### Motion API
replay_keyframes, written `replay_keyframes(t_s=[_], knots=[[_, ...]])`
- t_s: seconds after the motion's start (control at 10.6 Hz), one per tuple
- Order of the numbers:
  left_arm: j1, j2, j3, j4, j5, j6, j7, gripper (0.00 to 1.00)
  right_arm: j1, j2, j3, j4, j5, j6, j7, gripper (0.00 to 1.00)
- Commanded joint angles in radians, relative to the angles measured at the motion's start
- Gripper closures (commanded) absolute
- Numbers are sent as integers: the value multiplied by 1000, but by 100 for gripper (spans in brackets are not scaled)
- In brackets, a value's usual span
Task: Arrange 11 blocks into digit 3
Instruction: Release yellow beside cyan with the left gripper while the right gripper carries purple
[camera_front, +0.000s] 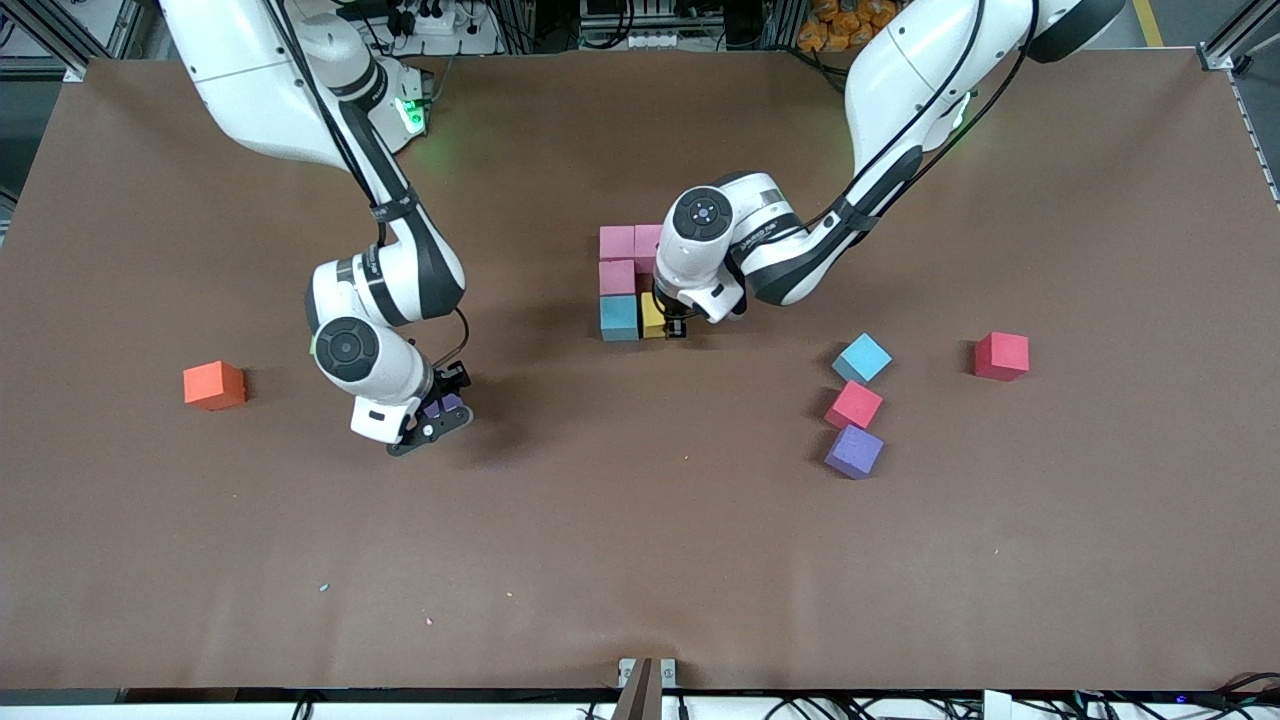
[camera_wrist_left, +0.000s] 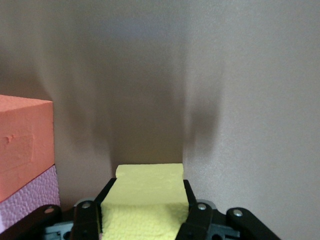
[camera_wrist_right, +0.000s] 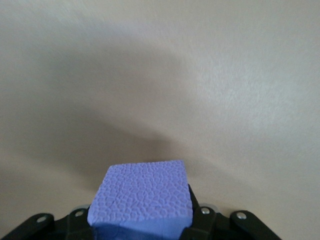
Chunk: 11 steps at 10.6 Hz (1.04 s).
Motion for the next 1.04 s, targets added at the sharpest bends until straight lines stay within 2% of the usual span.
replay_keyframes(t_s=[0.0,0.19,0.28,0.38,0.47,0.57,0.66,0.94], knots=[[-42,14,33,26,30,9,-35,89,0,-3,5,84,48,-96,-7,100],[-77,15,69,36,30,9,-35,88,17,20,5,124,71,-110,31,100],[-77,17,70,36,32,9,-35,85,35,25,5,127,71,-109,70,100],[-77,18,70,36,30,9,-35,74,46,35,5,151,73,-110,111,100],[-77,23,70,37,32,9,-35,57,60,57,5,176,73,-109,156,100],[-79,24,70,37,32,9,-34,4,78,72,5,193,91,-109,195,100],[-82,27,70,39,32,9,-31,0,91,89,5,227,122,-110,232,100],[-91,18,70,46,33,8,-32,0,123,123,5,254,131,-103,306,100]])
